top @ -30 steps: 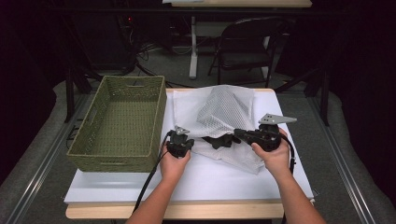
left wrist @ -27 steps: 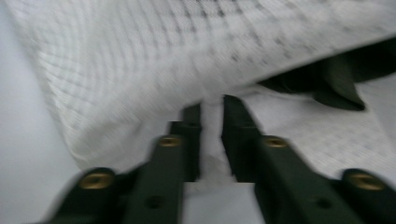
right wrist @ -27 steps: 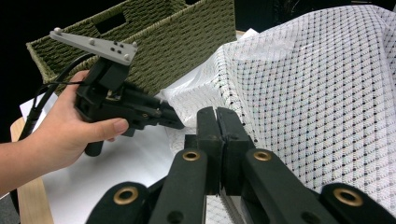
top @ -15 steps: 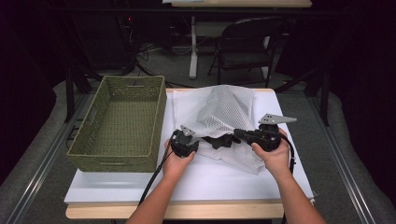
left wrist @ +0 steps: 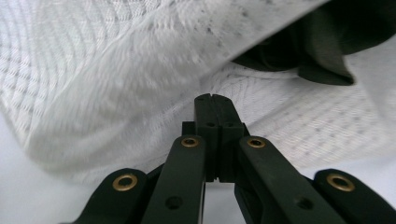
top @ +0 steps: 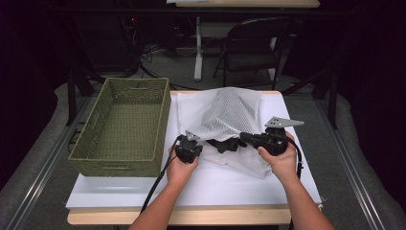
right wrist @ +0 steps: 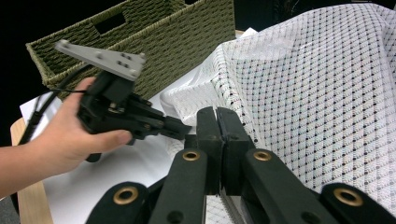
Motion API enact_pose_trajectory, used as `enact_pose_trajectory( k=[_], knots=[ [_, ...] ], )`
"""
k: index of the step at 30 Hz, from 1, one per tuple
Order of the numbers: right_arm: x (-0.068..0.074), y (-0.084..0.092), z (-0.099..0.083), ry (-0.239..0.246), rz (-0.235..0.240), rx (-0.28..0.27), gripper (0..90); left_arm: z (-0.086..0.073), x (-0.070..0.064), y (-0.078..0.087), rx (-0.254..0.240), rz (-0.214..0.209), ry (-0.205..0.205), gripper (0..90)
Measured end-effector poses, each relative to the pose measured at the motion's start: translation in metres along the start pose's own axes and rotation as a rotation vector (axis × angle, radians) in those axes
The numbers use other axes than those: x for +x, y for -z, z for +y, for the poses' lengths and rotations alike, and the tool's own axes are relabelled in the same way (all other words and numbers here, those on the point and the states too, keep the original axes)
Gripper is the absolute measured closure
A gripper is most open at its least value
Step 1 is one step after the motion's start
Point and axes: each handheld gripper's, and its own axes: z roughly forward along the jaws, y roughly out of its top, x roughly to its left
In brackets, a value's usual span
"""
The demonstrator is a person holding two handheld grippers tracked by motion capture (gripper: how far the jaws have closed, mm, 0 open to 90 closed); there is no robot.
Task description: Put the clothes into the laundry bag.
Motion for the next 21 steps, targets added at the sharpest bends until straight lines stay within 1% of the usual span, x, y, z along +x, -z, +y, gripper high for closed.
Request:
enact_pose_trajectory(
  k=[5, 6, 7, 9, 11, 13, 16, 18, 21],
  knots=[
    [0.001, 0.001, 0.0, -0.001, -0.005, 0.008, 89.0, -0.002, -0.005, 0.021, -0.026, -0.013, -0.014, 90.0],
    [0.0, 0.001, 0.0, 0.005, -0.005, 0.003, 89.0, -0.003, -0.007, 0.025, -0.028, -0.018, -0.02, 90.0],
    [0.0, 0.001, 0.001, 0.01, -0.006, 0.002, 89.0, -0.004, -0.009, 0.028, -0.036, -0.01, -0.028, 90.0],
    [0.0, 0.003, 0.001, -0.002, -0.01, -0.001, 89.1, -0.005, -0.012, 0.034, -0.032, -0.011, -0.048, 90.0],
    [-0.002, 0.004, 0.001, -0.003, -0.012, -0.008, 89.0, -0.008, -0.014, 0.041, -0.042, -0.014, -0.045, 90.0],
    [-0.002, 0.006, 0.001, -0.007, -0.014, -0.007, 89.0, -0.01, -0.013, 0.049, -0.064, -0.022, -0.036, 90.0],
    [-0.003, 0.006, 0.001, -0.009, -0.016, -0.01, 89.1, -0.013, -0.011, 0.06, -0.096, -0.037, -0.011, 90.0],
    [-0.003, 0.006, 0.001, -0.006, -0.017, -0.011, 89.0, -0.019, -0.011, 0.065, -0.094, -0.045, 0.005, 90.0],
    [-0.003, 0.007, 0.002, -0.001, -0.018, -0.015, 89.1, -0.03, -0.012, 0.069, -0.086, -0.035, 0.004, 90.0]
  ],
)
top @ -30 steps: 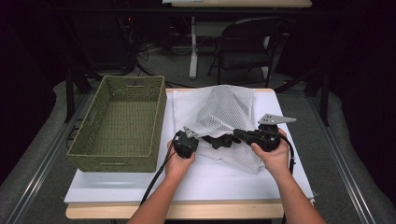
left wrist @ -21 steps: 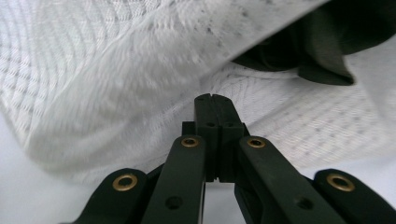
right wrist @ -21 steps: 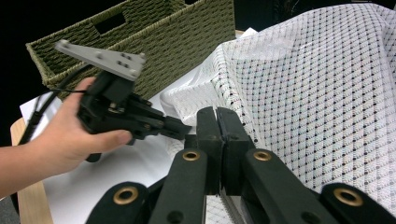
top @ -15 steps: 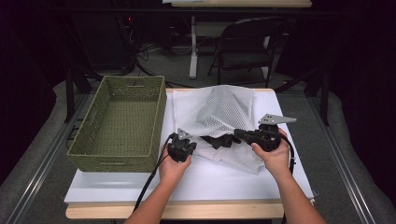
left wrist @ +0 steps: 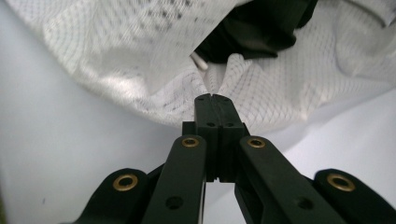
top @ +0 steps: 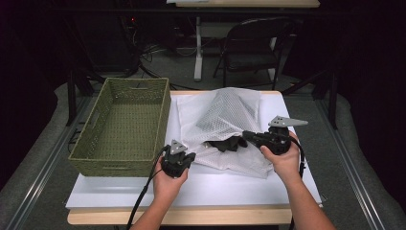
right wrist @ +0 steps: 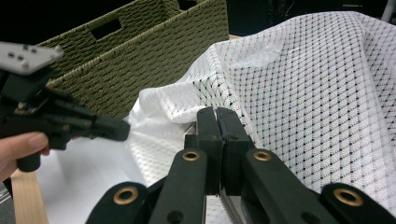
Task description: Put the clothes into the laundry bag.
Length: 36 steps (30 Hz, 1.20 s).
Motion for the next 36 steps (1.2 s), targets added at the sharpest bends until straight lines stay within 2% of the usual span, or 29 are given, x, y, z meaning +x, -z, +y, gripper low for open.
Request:
enact_pose_trajectory(
  k=[4, 5, 7, 9, 11, 12, 16, 20, 23, 26, 28, 30, 33, 35, 36],
  knots=[
    [0.0, 0.002, 0.001, -0.002, -0.003, -0.007, 89.0, -0.01, 0.003, 0.005, 0.014, 0.014, 0.015, 90.0],
    [0.0, 0.002, 0.001, -0.003, -0.002, -0.005, 89.0, -0.012, 0.006, 0.003, 0.033, 0.015, 0.03, 90.0],
    [0.001, 0.001, 0.0, 0.0, 0.002, -0.002, 89.0, -0.015, 0.008, 0.0, 0.033, 0.002, 0.07, 90.0],
    [0.003, 0.0, 0.0, 0.007, 0.005, 0.005, 89.0, -0.014, 0.007, -0.002, 0.025, 0.006, 0.069, 89.7],
    [0.005, -0.001, 0.0, 0.013, 0.007, 0.007, 89.0, -0.012, 0.004, -0.002, 0.019, -0.011, 0.065, 86.2],
    [0.005, -0.002, 0.0, 0.014, 0.007, 0.006, 89.0, -0.011, 0.003, -0.003, 0.011, 0.001, 0.054, 85.4],
    [0.006, -0.003, 0.0, 0.009, 0.008, 0.012, 89.0, -0.004, 0.0, -0.002, 0.002, -0.001, 0.043, 79.3],
    [0.006, -0.004, -0.001, 0.013, 0.011, 0.012, 89.0, 0.006, -0.003, -0.006, -0.021, -0.033, 0.041, 78.6],
    [0.007, -0.005, -0.001, 0.016, 0.015, 0.012, 89.0, 0.012, -0.007, -0.015, -0.012, -0.044, 0.03, 77.2],
    [0.007, -0.005, -0.001, 0.015, 0.017, 0.012, 89.0, 0.015, -0.01, -0.03, 0.025, -0.037, 0.021, 73.7],
    [0.007, -0.005, -0.001, 0.014, 0.018, 0.012, 89.0, 0.016, -0.012, -0.037, 0.023, -0.024, 0.015, 70.6],
    [0.007, -0.005, -0.001, 0.013, 0.019, 0.013, 89.0, 0.018, -0.013, -0.046, 0.041, -0.003, -0.016, 66.1],
    [0.008, -0.006, -0.001, 0.008, 0.021, 0.016, 89.0, 0.02, -0.015, -0.057, 0.067, 0.013, -0.035, 63.4],
    [0.007, -0.006, -0.001, 0.011, 0.021, 0.014, 89.0, 0.02, -0.016, -0.065, 0.077, 0.015, -0.029, 61.8],
    [0.008, -0.005, -0.001, 0.009, 0.022, 0.018, 89.0, 0.02, -0.016, -0.069, 0.099, 0.023, -0.032, 61.9]
  ],
)
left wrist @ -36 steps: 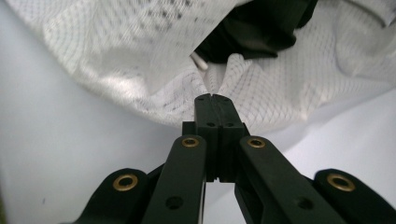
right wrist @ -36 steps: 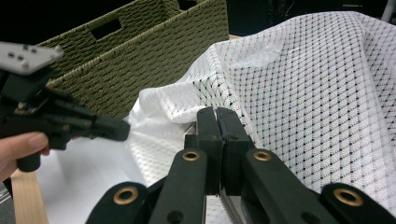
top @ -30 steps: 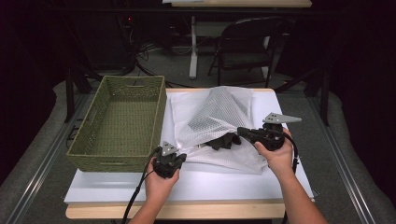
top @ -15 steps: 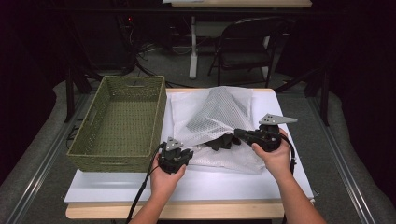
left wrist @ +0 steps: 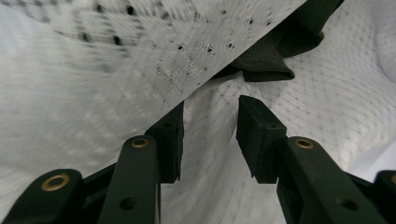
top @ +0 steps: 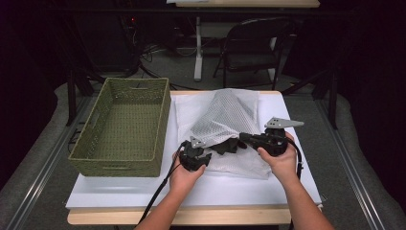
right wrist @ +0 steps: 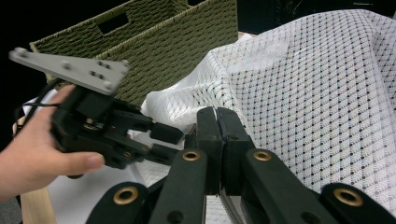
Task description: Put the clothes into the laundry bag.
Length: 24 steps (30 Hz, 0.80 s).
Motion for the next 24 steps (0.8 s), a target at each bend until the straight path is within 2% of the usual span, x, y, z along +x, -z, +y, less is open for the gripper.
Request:
enact_pose_trajectory(
  k=[3, 6, 9, 13, 17, 21, 24],
  knots=[
    [-0.001, 0.0, 0.0, 0.002, -0.001, -0.002, 89.0, 0.0, -0.001, -0.006, 0.028, 0.021, -0.029, 68.9],
    [-0.001, 0.0, 0.0, 0.003, 0.0, -0.001, 89.0, -0.001, 0.0, -0.008, 0.05, 0.026, -0.058, 80.2],
    [-0.001, 0.0, 0.0, 0.002, 0.0, -0.002, 89.0, -0.001, 0.0, -0.008, 0.042, 0.026, -0.051, 88.5],
    [-0.001, -0.001, 0.0, 0.003, -0.001, -0.002, 89.0, 0.0, -0.001, -0.005, 0.032, 0.022, -0.062, 90.0],
    [-0.002, -0.001, -0.001, 0.003, -0.005, 0.0, 89.0, 0.001, -0.004, 0.004, -0.001, 0.009, -0.069, 90.0],
    [-0.002, 0.0, -0.001, 0.0, -0.007, -0.003, 89.0, 0.0, -0.009, 0.019, -0.036, -0.006, -0.079, 90.0],
    [-0.003, 0.001, 0.0, -0.002, -0.011, -0.011, 89.0, -0.001, -0.01, 0.036, -0.061, -0.022, -0.084, 90.0]
  ],
)
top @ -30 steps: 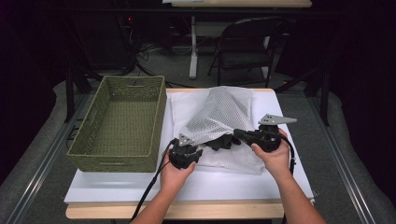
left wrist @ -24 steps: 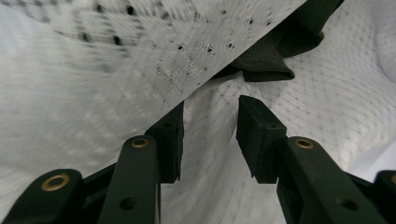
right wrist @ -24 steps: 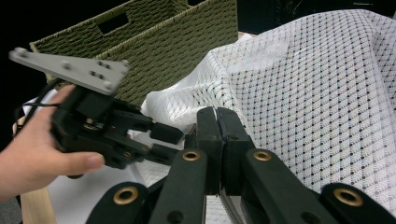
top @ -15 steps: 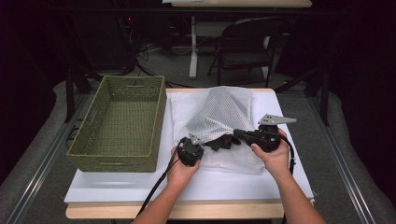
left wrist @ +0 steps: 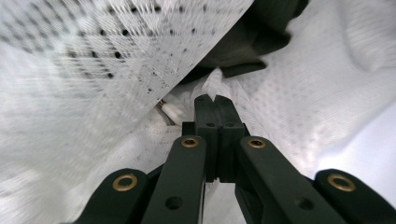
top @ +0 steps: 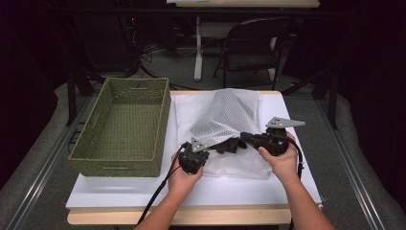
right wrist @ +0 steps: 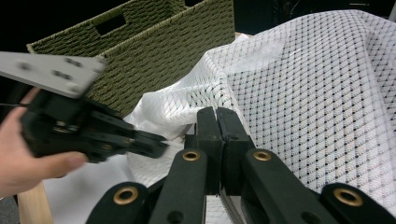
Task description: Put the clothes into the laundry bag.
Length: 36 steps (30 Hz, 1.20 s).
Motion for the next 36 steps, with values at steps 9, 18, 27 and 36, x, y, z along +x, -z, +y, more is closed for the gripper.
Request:
enact_pose_trajectory(
  k=[9, 18, 27, 36],
  knots=[
    [0.0, 0.003, 0.001, 0.002, -0.005, -0.001, 89.0, -0.019, -0.003, 0.044, -0.038, -0.02, -0.008, 90.0],
    [0.002, 0.009, 0.005, 0.021, -0.017, -0.008, 89.0, -0.049, -0.003, 0.063, -0.008, -0.031, -0.01, 90.0],
    [0.011, 0.017, 0.009, 0.044, -0.019, 0.004, 89.0, -0.066, -0.007, 0.053, 0.041, -0.07, 0.027, 81.2],
    [0.013, 0.015, 0.003, 0.045, -0.016, 0.005, 89.1, -0.063, 0.009, 0.064, 0.01, -0.033, 0.098, 68.8]
  ],
)
